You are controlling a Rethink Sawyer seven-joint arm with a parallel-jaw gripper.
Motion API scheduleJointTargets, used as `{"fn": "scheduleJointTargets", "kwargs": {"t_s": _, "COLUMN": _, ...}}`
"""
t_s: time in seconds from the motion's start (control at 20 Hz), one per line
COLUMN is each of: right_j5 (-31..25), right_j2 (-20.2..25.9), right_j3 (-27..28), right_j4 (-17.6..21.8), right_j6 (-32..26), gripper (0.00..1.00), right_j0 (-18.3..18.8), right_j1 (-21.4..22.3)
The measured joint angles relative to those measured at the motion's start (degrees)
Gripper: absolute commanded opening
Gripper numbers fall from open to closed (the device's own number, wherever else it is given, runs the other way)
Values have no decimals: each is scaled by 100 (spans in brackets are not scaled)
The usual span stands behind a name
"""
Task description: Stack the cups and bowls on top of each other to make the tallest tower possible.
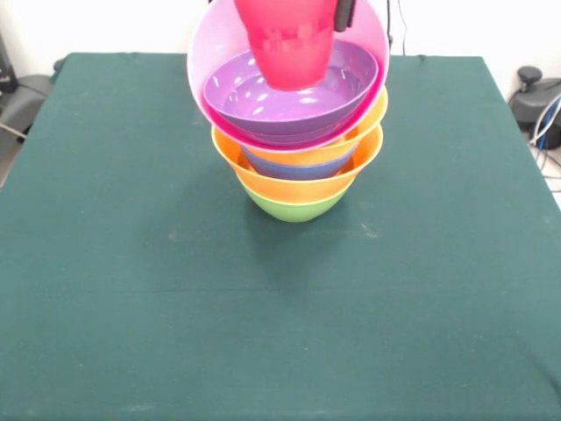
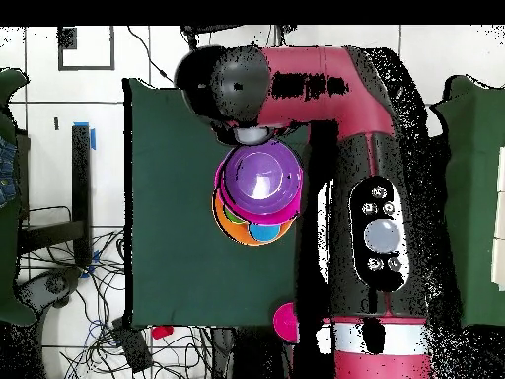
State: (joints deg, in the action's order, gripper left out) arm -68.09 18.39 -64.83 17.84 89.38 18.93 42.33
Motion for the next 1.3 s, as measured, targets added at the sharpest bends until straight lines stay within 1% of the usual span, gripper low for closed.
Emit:
{"fn": "scheduleJointTargets", "kwargs": {"t_s": 0.35, "right_j5": 0, "right_j2": 1, "right_j3": -11, "right_j4": 106, "right_j6": 0, "gripper": 0, "right_j0": 59, "right_j1": -18}}
{"fn": "scheduleJointTargets", "kwargs": {"t_s": 0.7, "right_j5": 1, "right_j2": 2, "right_j3": -106, "right_j4": 115, "right_j6": 0, "gripper": 0, "right_j0": 107, "right_j1": -17}}
{"fn": "scheduleJointTargets", "kwargs": {"t_s": 1.0, "right_j5": 1, "right_j2": 2, "right_j3": -353, "right_j4": 115, "right_j6": 0, "gripper": 0, "right_j0": 238, "right_j1": -1}}
{"fn": "scheduleJointTargets", "kwargs": {"t_s": 1.3, "right_j5": -4, "right_j2": 3, "right_j3": -670, "right_j4": 114, "right_j6": 0, "gripper": 0, "right_j0": 284, "right_j1": 1}}
